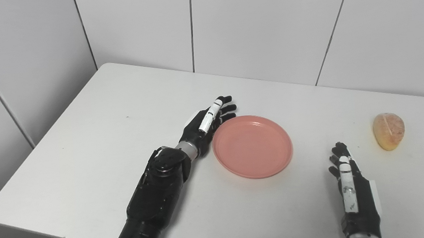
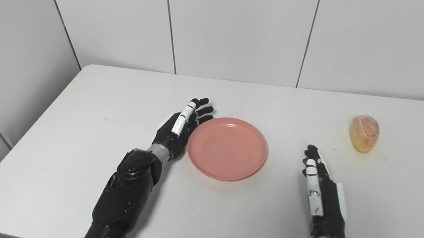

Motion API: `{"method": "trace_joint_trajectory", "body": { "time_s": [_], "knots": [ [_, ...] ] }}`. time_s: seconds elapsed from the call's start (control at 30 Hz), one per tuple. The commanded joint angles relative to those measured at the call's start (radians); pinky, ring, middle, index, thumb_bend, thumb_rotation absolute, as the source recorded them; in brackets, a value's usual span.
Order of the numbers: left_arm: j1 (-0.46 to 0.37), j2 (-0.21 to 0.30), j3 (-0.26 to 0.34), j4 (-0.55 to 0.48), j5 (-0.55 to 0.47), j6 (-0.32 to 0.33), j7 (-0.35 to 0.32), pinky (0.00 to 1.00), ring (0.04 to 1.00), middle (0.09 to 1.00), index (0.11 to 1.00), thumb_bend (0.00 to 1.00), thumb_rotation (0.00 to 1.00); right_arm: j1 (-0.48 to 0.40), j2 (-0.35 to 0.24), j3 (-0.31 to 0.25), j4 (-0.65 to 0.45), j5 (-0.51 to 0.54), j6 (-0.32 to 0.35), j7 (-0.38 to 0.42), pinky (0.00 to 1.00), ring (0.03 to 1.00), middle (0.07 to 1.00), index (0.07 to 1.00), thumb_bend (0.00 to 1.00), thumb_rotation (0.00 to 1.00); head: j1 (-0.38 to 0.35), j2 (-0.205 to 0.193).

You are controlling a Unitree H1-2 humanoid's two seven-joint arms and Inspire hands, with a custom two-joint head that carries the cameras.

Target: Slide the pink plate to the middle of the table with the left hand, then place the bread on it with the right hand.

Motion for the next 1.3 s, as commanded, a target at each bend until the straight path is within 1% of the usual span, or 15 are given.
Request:
{"method": "trace_joint_trajectory", "body": {
  "time_s": [0.0,0.2,0.3,0.47,0.5,0.53,0.63,0.73,0.77,0.8,1.07,1.13,1.17,1.2,1.27],
  "knots": [
    [0.017,-0.048,-0.031,-0.005,-0.014,0.061,-0.038,0.89,0.888,0.891,0.894,0.34,1.0,-0.031,0.018,0.007,-0.026,-0.004,-0.002,-0.011,0.92,0.918,0.914,0.906,0.2,1.0,-0.01,0.001],
    [0.052,-0.07,-0.008,-0.012,-0.016,0.056,-0.023,0.9,0.893,0.892,0.897,0.34,1.0,-0.039,0.026,0.008,0.0,-0.008,-0.022,-0.012,0.92,0.923,0.916,0.91,0.21,1.0,-0.06,0.01],
    [0.073,-0.079,0.009,-0.014,-0.029,0.048,-0.029,0.91,0.897,0.9,0.905,0.34,1.0,-0.04,0.03,0.008,0.007,-0.016,-0.021,-0.016,0.9,0.918,0.913,0.905,0.21,1.0,-0.085,0.007],
    [0.081,-0.083,0.026,0.004,-0.029,0.027,-0.034,0.91,0.901,0.902,0.9,0.35,1.0,-0.042,0.031,0.004,0.016,-0.008,-0.026,-0.015,0.91,0.926,0.921,0.911,0.2,1.0,-0.131,0.001],
    [0.084,-0.085,0.028,0.004,-0.028,0.023,-0.034,0.91,0.901,0.902,0.899,0.35,1.0,-0.041,0.031,0.004,0.015,-0.007,-0.026,-0.015,0.91,0.926,0.922,0.911,0.2,1.0,-0.165,0.0],
    [0.086,-0.086,0.032,0.003,-0.029,0.018,-0.035,0.91,0.9,0.901,0.898,0.35,1.0,-0.04,0.031,0.005,0.015,-0.007,-0.028,-0.015,0.91,0.926,0.922,0.911,0.2,1.0,-0.165,0.0],
    [0.097,-0.089,0.042,-0.015,-0.04,0.022,-0.041,0.92,0.905,0.907,0.902,0.35,1.0,-0.036,0.029,0.011,0.013,-0.019,-0.03,-0.017,0.91,0.921,0.918,0.907,0.21,1.0,-0.209,-0.002],
    [0.104,-0.091,0.051,-0.029,-0.05,0.029,-0.048,0.91,0.902,0.906,0.902,0.34,1.0,-0.04,0.018,0.021,0.014,-0.044,-0.047,-0.018,0.87,0.891,0.895,0.894,0.21,1.0,-0.254,-0.004],
    [0.105,-0.092,0.052,-0.031,-0.052,0.031,-0.049,0.91,0.9,0.904,0.9,0.34,1.0,-0.041,0.016,0.023,0.015,-0.049,-0.052,-0.019,0.86,0.881,0.886,0.888,0.2,1.0,-0.254,-0.004],
    [0.108,-0.092,0.053,-0.037,-0.055,0.032,-0.051,0.91,0.9,0.905,0.901,0.34,1.0,-0.044,0.014,0.024,0.012,-0.057,-0.055,-0.023,0.85,0.877,0.882,0.884,0.2,1.0,-0.285,-0.005],
    [0.116,-0.089,0.057,-0.057,-0.073,0.042,-0.064,0.93,0.914,0.913,0.909,0.34,1.0,-0.077,-0.001,0.022,-0.043,-0.128,-0.078,-0.058,0.79,0.83,0.84,0.841,0.22,1.0,-0.346,-0.016],
    [0.116,-0.083,0.055,-0.053,-0.073,0.034,-0.071,0.93,0.918,0.918,0.914,0.34,1.0,-0.095,-0.015,0.02,-0.048,-0.151,-0.095,-0.067,0.79,0.825,0.834,0.833,0.24,1.0,-0.346,-0.016],
    [0.116,-0.081,0.054,-0.05,-0.072,0.029,-0.074,0.93,0.918,0.918,0.915,0.34,1.0,-0.103,-0.022,0.018,-0.05,-0.164,-0.105,-0.073,0.79,0.818,0.827,0.824,0.26,1.0,-0.372,-0.025],
    [0.116,-0.08,0.054,-0.049,-0.07,0.027,-0.074,0.93,0.919,0.919,0.915,0.34,1.0,-0.113,-0.03,0.018,-0.054,-0.19,-0.108,-0.082,0.78,0.813,0.823,0.818,0.27,1.0,-0.376,-0.026],
    [0.117,-0.08,0.055,-0.048,-0.069,0.027,-0.075,0.93,0.916,0.917,0.912,0.34,1.0,-0.129,-0.046,0.018,-0.055,-0.226,-0.118,-0.096,0.74,0.794,0.808,0.803,0.3,1.0,-0.383,-0.027]
  ]
}}
